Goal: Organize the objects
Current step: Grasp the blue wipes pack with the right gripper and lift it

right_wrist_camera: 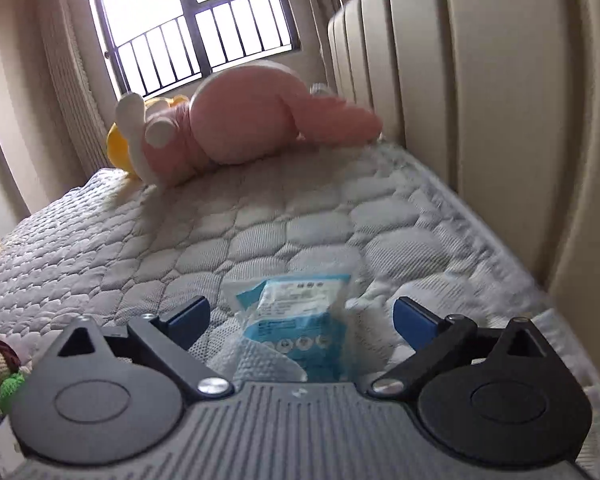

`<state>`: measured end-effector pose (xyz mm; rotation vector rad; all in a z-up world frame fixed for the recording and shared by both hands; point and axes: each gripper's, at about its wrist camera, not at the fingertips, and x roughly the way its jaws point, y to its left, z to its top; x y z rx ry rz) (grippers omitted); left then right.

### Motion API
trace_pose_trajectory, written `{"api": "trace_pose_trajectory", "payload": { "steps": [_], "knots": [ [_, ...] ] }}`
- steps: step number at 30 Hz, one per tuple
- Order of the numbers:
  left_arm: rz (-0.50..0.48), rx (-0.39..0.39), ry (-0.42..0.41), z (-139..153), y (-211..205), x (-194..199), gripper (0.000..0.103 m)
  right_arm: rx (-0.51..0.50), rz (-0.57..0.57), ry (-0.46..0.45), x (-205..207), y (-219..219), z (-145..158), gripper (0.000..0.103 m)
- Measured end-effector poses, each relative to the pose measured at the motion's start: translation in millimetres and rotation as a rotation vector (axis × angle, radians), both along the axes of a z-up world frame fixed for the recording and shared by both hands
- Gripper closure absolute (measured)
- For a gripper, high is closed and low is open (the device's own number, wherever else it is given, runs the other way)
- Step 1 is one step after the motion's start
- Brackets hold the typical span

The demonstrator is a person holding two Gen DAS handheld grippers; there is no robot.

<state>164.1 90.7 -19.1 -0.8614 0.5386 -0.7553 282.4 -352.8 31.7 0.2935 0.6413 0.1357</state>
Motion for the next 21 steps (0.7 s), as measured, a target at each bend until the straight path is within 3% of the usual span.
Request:
{"api": "trace_pose_trajectory", "payload": {
  "steps": [1, 2, 3, 5, 9, 11, 14, 16, 18, 20, 21],
  "knots": [
    [-0.004, -0.006, -0.002, -1, 1, 1, 0.000, 0.044, 0.017, 0.048, 12, 2, -9, 0.013],
    [-0.007, -0.018, -0.004, -2, 2, 1, 0.000, 0.062, 0.021, 0.077, 15, 5, -15, 0.031],
    [-0.008, -0.031, -0.004, -3, 4, 2, 0.000, 0.059, 0.035, 0.070, 11, 11, -15, 0.040],
    [-0.011, -0.060, -0.002, -6, 7, 3, 0.000, 0.084, 0.081, 0.043, -5, 23, -8, 0.044],
    [-0.014, -0.091, 0.004, -8, 10, 4, 0.000, 0.282, 0.251, 0.018, -50, 43, 18, 0.043],
    [-0.013, -0.093, 0.005, -7, 10, 4, 0.000, 0.261, 0.322, 0.059, -61, 61, 22, 0.042],
    [-0.013, -0.089, 0.005, -7, 10, 4, 0.000, 0.063, 0.321, 0.078, -77, 85, 18, 0.032],
    [-0.011, -0.095, 0.006, -7, 11, 4, 0.000, -0.023, 0.301, 0.022, -87, 85, 27, 0.028],
    [-0.010, -0.108, 0.009, -8, 12, 5, 0.000, -0.065, 0.292, -0.067, -105, 76, 45, 0.010],
    [-0.010, -0.117, 0.011, -10, 14, 5, 0.000, -0.118, 0.284, -0.159, -131, 68, 62, 0.000],
    [-0.011, -0.118, 0.011, -10, 14, 5, 0.000, -0.151, 0.281, -0.199, -145, 66, 68, 0.001]
  ]
}}
